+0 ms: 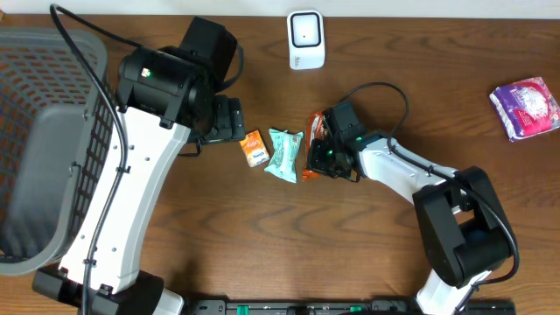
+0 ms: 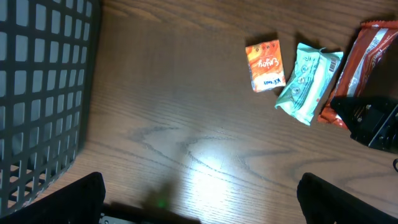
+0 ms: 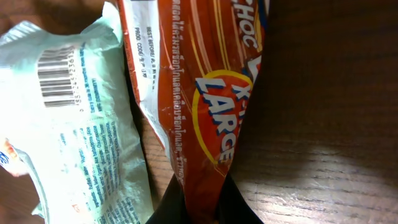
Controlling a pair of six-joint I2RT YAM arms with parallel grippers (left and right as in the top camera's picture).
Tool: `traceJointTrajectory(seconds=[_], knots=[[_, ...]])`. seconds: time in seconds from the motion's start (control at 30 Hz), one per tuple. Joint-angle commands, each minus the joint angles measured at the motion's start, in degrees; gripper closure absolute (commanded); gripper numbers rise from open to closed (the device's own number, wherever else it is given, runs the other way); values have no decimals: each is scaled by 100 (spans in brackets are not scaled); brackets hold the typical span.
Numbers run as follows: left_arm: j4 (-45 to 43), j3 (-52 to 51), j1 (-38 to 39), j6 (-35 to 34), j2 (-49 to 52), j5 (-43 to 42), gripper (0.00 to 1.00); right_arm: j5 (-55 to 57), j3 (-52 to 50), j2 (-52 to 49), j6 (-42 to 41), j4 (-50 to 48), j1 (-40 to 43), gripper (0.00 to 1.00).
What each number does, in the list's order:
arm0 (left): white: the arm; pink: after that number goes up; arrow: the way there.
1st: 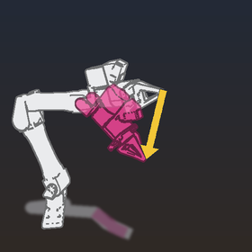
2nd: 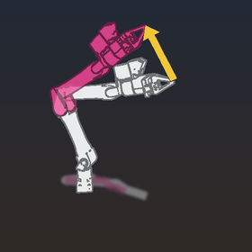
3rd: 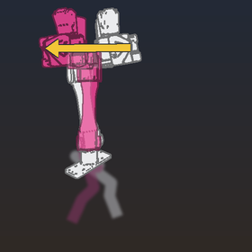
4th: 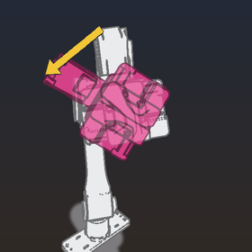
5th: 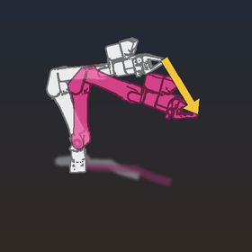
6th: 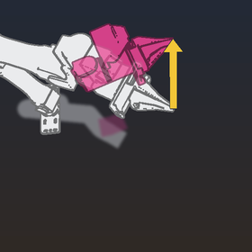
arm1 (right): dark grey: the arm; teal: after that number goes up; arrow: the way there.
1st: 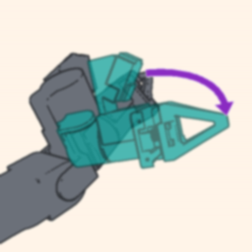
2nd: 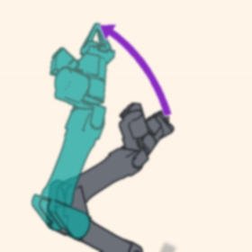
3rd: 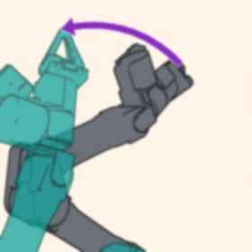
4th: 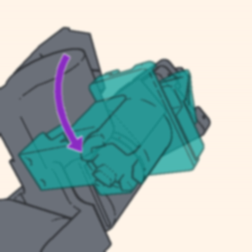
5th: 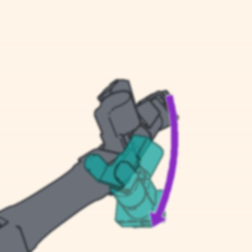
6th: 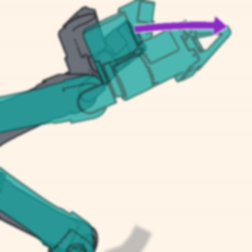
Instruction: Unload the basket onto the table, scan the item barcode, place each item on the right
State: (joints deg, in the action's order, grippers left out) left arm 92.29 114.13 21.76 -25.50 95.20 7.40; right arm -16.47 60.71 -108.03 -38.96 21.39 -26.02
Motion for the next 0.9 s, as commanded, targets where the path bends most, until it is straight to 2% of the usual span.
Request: traceJointTrajectory(seconds=[0.0,0.13,0.17,0.23,0.43,0.67,0.87], knots=[[282,48,-15,-24,0,9,2,323,105,-42,634,352,-24,99],[282,48,-15,-24,0,9,2,1825,850,59,734,1665,-28,99],[282,48,-15,-24,0,9,2,2662,1316,61,730,2365,-48,99],[282,48,-15,-24,0,9,2,3357,1663,61,671,2872,-61,99],[282,48,-15,-24,0,9,2,4990,1941,31,-354,3637,-59,98],[282,48,-15,-24,0,9,2,5434,1711,-361,-1029,3751,-59,99],[282,48,-15,-24,0,9,2,5602,1707,-1126,-1340,3995,-59,99]])
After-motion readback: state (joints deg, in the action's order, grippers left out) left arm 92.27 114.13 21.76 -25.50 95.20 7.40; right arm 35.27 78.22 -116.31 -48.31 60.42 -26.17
